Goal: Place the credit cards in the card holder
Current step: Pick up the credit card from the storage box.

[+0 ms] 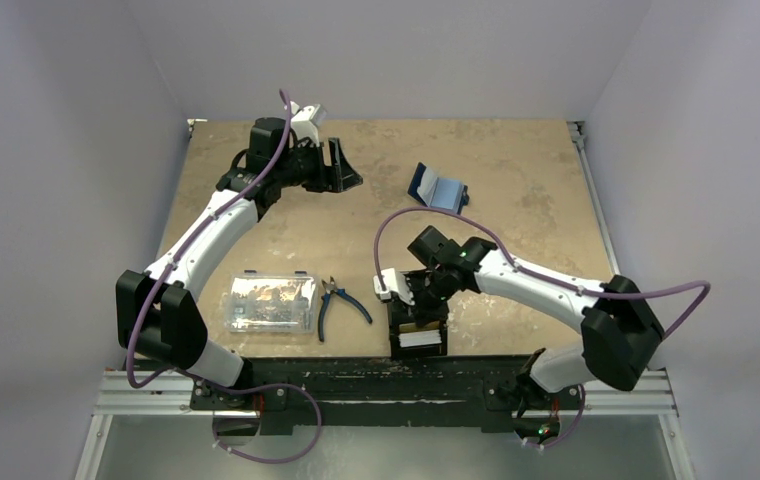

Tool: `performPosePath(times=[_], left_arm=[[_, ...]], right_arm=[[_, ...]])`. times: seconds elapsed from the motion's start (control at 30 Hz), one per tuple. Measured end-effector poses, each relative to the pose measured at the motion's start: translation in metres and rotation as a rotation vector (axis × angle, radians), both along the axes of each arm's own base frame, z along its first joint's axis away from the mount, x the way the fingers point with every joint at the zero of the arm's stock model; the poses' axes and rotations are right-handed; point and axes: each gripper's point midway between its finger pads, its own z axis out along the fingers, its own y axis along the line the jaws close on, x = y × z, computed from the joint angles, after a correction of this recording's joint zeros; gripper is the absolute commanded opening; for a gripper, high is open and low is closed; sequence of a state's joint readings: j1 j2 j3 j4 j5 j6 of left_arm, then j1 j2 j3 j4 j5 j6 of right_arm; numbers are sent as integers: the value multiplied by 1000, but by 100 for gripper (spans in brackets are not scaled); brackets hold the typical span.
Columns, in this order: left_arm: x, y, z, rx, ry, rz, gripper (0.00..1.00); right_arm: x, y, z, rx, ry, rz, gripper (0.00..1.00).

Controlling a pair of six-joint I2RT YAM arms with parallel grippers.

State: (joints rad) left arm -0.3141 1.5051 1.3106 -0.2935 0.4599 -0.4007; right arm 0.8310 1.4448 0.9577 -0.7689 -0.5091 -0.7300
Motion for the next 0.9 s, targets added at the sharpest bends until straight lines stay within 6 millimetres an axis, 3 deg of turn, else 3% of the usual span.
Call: performPosePath(times=[0.27, 0.57, 0.9], left_arm=[[1, 2, 0, 0, 0, 5, 69], [5, 9, -1, 3, 0, 25, 69], [9, 8, -13, 11, 29, 26, 69]], right_arm=[[7, -7, 14, 26, -95, -41, 0], [21, 3, 42, 140, -182, -156, 0], [20, 11, 76, 279, -151, -329, 0]])
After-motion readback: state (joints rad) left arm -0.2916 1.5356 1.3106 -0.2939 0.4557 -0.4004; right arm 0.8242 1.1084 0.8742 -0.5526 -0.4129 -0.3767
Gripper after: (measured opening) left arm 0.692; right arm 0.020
